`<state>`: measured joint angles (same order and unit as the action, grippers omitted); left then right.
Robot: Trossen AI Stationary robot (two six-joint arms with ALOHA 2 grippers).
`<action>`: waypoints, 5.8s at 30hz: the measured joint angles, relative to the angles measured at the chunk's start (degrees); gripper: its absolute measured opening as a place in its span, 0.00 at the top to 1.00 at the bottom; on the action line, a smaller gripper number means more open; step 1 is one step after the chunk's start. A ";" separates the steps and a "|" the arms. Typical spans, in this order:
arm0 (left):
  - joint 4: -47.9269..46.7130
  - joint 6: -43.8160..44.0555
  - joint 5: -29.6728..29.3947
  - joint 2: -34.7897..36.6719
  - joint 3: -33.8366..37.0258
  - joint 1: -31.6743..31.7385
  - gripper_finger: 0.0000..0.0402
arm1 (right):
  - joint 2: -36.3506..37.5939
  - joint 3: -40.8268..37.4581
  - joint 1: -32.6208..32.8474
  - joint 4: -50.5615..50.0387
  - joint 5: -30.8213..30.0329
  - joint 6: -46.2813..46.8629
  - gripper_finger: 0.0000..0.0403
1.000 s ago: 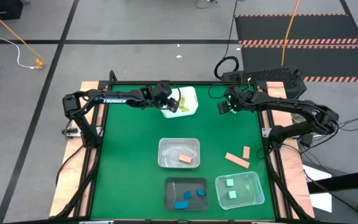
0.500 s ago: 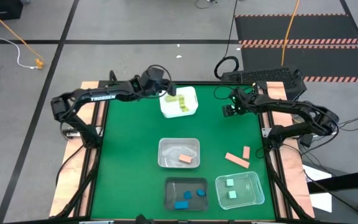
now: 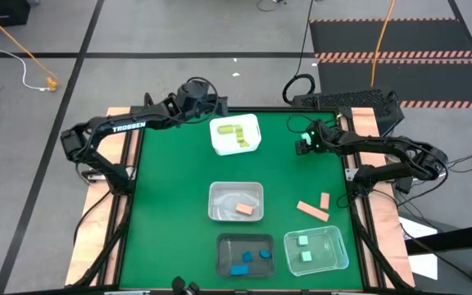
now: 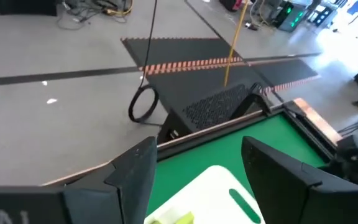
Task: Sort & place blocks by color
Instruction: Put the light blue block into the transparent bin, then put the bottom light brown block into the gray bin
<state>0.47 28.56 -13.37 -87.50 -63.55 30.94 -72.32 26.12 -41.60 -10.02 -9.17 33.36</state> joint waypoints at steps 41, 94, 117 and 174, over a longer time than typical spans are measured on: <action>-5.27 0.51 10.40 -0.15 0.02 -5.12 0.41 | 12.38 -3.47 8.46 50.91 4.93 12.40 0.73; -6.66 4.24 13.75 -0.17 0.02 -18.45 0.41 | 12.29 -3.36 47.00 63.99 7.96 35.57 0.73; -2.77 27.08 12.11 -0.17 0.02 -33.37 0.41 | 12.33 6.72 71.99 13.27 24.90 32.47 0.73; -2.84 21.42 -6.25 -0.17 0.02 -42.47 0.41 | 12.59 8.00 55.38 34.85 -13.12 -6.65 0.52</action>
<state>-2.37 49.98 -19.62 -87.68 -63.53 -11.53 -59.72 34.12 13.78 24.84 -22.29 26.71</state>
